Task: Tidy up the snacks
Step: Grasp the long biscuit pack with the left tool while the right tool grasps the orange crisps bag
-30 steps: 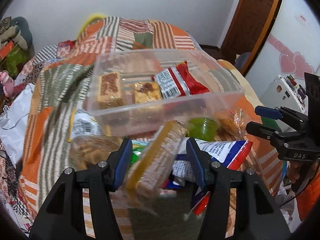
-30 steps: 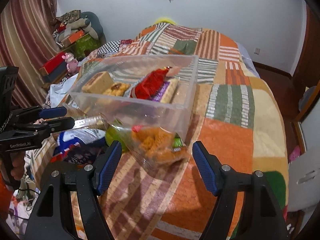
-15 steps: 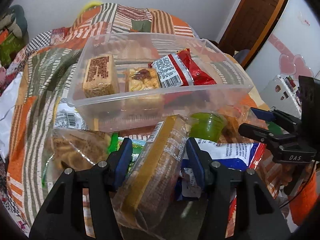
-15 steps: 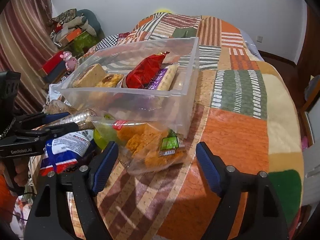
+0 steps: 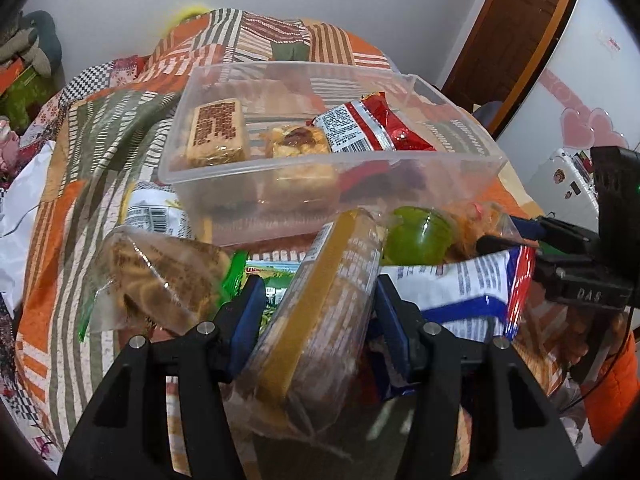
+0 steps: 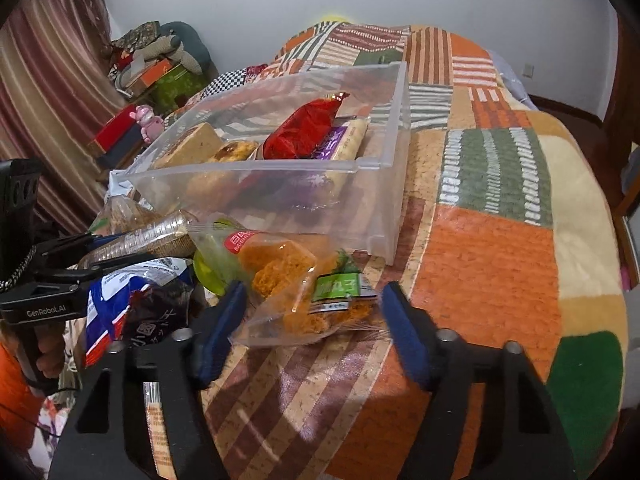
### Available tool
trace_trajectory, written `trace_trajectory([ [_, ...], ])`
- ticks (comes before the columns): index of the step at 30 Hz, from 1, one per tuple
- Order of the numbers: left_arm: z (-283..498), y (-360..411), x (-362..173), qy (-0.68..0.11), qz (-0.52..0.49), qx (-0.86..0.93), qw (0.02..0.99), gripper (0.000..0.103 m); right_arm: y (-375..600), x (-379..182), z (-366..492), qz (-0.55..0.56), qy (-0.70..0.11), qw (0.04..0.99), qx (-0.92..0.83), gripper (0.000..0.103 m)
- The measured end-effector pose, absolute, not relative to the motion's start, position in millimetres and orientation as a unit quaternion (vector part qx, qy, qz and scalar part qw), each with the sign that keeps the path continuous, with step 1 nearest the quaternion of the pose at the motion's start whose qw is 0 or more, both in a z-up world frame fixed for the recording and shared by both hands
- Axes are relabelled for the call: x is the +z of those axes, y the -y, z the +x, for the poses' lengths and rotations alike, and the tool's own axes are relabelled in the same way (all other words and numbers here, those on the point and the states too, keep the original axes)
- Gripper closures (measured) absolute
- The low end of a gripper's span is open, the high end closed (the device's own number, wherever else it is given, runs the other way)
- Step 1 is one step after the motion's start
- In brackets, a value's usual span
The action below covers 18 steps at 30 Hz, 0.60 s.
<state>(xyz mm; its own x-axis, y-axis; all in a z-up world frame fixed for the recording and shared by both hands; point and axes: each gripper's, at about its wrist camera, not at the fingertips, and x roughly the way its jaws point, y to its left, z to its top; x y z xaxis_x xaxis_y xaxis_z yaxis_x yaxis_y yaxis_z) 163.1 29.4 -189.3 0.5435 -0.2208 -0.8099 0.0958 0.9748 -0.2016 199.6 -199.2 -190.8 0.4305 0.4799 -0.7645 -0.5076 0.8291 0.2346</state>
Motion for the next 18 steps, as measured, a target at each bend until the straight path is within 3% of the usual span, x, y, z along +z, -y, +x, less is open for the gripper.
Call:
trace_trajectory([
  [3,160,-28,-189,-0.465,-0.060,-0.087,0.879,0.050,202,-185,196,-0.018,-0.440,0.849,0.292,0.062],
  [5,159,-25,-189,-0.463,-0.060,-0.085,0.880,0.052,202,-183,194,-0.024,-0.436,0.852,0.289,0.066],
  [11,149,-15,-185,-0.462,-0.049,-0.086,0.881,0.066,204,-178,182,-0.039,-0.432,0.854,0.288,0.068],
  [14,139,-12,-182,-0.462,-0.037,-0.082,0.882,0.066,204,-175,174,-0.048,-0.434,0.852,0.290,0.068],
  [18,134,-10,-182,-0.464,-0.026,-0.082,0.882,0.066,203,-175,168,-0.057,-0.434,0.850,0.295,0.061],
])
